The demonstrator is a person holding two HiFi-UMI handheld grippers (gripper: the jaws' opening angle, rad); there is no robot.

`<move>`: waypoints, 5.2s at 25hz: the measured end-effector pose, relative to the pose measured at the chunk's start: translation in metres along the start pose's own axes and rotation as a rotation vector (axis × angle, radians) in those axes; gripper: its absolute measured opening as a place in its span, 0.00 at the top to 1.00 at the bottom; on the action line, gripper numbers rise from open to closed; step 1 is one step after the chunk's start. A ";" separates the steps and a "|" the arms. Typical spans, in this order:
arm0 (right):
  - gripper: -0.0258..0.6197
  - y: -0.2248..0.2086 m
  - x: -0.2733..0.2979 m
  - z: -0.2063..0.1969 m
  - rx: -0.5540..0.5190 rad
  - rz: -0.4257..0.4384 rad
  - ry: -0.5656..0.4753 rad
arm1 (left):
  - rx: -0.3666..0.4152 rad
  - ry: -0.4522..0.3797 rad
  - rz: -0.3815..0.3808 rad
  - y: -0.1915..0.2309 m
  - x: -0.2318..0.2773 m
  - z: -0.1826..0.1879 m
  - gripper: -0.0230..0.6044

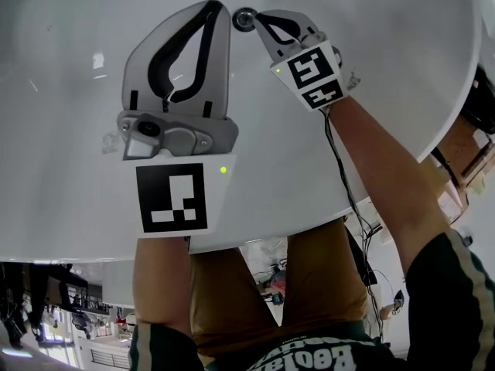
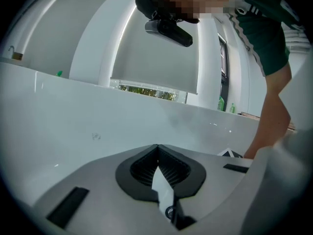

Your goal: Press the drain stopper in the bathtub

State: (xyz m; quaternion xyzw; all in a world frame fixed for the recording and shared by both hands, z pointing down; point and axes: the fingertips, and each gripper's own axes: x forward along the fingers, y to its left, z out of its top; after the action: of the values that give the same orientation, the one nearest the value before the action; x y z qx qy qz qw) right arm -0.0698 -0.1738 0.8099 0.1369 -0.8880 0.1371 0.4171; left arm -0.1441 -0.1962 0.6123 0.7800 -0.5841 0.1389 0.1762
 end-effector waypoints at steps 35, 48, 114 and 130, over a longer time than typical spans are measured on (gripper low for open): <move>0.94 0.006 0.102 -0.104 -0.202 -0.002 0.372 | -0.074 0.081 0.044 0.035 0.002 -0.051 0.96; 0.94 0.006 0.104 -0.108 -0.199 0.062 0.479 | -0.043 0.114 0.021 0.026 0.008 -0.058 0.96; 0.59 0.009 0.071 -0.073 -0.208 0.093 0.332 | -0.036 0.160 -0.017 0.008 0.003 -0.068 0.96; 0.59 0.022 0.005 -0.018 -0.158 0.130 0.236 | -0.007 0.156 -0.061 -0.017 -0.007 -0.017 0.96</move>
State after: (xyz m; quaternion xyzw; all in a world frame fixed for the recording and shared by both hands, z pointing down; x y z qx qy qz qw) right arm -0.0679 -0.1474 0.8222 0.0288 -0.8478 0.1086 0.5183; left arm -0.1300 -0.1780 0.6229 0.7836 -0.5451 0.1917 0.2283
